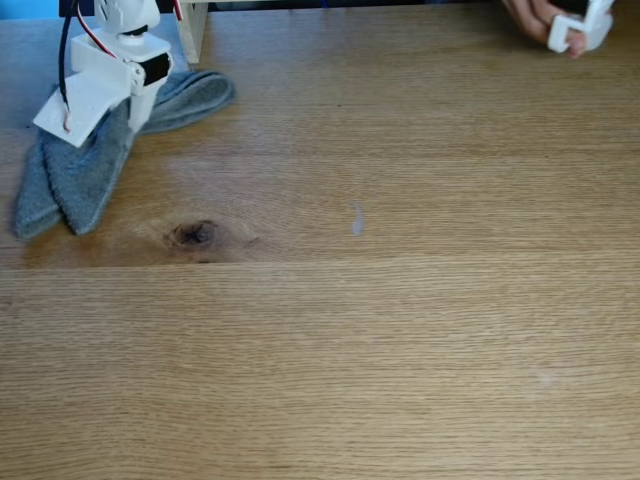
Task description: Clean the area in front of the robot
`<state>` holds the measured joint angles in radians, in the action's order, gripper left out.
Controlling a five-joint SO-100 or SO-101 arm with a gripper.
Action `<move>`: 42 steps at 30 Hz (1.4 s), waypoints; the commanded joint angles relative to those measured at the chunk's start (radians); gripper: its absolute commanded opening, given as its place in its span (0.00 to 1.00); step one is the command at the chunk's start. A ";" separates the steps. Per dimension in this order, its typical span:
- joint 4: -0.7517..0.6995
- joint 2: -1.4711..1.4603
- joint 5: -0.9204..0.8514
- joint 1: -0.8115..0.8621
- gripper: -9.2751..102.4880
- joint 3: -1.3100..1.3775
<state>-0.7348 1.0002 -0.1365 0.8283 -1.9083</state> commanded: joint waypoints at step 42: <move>-0.156 0.445 0.535 -0.396 0.08 0.005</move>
<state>-0.9004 1.4097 0.3820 0.4725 -1.9175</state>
